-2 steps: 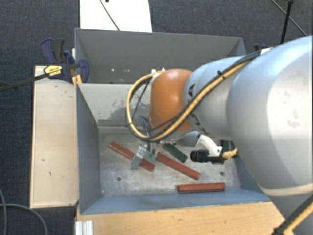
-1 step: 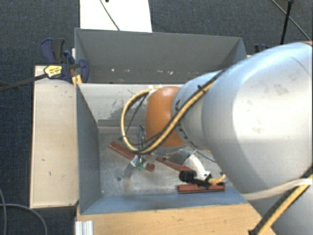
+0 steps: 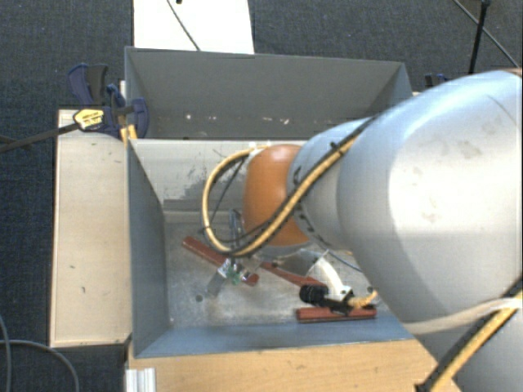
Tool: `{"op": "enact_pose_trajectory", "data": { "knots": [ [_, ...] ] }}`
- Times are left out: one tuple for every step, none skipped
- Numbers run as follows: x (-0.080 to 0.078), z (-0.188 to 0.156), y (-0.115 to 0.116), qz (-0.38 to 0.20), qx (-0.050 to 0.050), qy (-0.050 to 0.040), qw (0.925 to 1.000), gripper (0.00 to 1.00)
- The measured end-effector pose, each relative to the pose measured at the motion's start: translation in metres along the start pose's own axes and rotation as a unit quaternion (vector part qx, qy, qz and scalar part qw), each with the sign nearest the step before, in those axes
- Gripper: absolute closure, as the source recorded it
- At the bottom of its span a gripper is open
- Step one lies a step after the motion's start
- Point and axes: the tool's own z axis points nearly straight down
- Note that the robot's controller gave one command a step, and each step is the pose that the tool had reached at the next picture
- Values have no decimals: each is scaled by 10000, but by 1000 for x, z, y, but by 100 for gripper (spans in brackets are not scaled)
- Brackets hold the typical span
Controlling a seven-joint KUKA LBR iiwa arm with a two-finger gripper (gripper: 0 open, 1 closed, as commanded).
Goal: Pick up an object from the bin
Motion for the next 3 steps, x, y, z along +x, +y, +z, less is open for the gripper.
{"op": "enact_pose_trajectory", "data": {
  "knots": [
    [0,0,0,10,-5,2,10000,100],
    [-1,-71,1,-4,-42,-25,10000,100],
    [-2,-103,2,-26,-29,-19,10000,100]
  ]
}}
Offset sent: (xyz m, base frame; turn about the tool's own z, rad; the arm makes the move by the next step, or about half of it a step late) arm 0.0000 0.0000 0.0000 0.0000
